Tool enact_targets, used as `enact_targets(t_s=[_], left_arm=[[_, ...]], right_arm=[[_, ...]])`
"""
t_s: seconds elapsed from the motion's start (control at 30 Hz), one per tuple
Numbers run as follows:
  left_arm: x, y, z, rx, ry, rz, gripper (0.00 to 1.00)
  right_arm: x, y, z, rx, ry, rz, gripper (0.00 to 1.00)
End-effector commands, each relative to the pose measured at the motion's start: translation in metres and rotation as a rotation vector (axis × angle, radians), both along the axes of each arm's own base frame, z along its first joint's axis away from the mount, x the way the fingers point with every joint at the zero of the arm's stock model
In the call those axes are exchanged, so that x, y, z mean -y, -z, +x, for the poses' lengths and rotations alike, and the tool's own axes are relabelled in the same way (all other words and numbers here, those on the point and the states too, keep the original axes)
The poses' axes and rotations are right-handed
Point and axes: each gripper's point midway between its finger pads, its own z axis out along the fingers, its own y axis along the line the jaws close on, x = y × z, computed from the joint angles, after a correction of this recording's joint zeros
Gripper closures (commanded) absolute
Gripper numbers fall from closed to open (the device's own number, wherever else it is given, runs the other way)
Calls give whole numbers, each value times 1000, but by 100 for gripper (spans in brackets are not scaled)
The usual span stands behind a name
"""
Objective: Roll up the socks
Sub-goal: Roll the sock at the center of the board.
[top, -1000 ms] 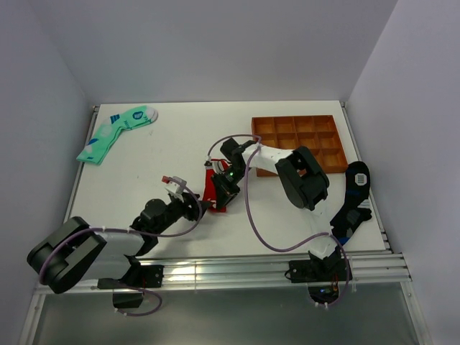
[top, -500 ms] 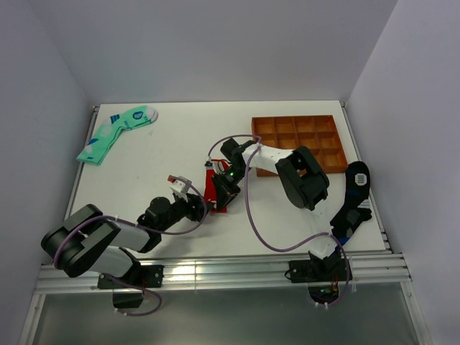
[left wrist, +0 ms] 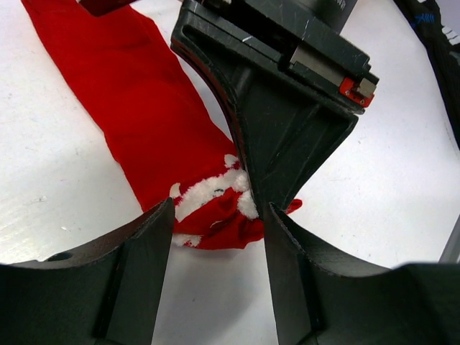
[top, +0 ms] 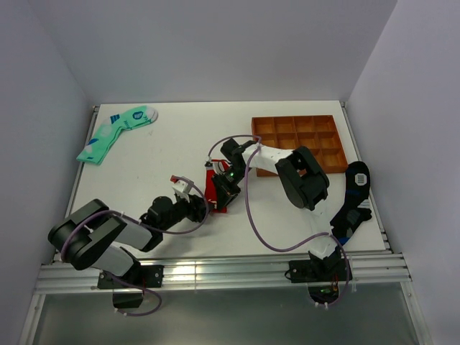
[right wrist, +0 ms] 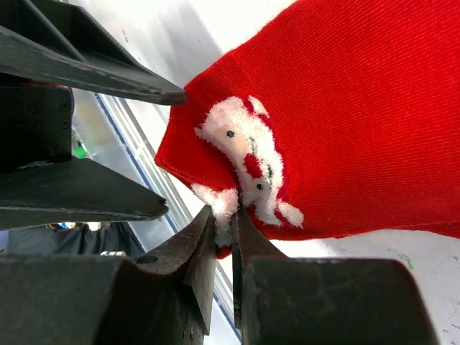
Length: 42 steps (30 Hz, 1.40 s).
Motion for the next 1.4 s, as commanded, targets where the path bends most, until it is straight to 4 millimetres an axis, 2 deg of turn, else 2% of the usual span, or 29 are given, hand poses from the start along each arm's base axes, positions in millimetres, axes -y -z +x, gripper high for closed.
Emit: enact_targets(t_s=[0.0, 1.0, 1.37], left_arm=[[14, -19, 4, 56, 45, -51, 42], [15, 0, 7, 12, 40, 4, 49], [17, 12, 10, -15, 29, 46, 57]], right_arm=[[1, -4, 1, 9, -7, 10, 100], [2, -7, 4, 25, -9, 14, 100], [2, -7, 5, 27, -9, 13, 100]])
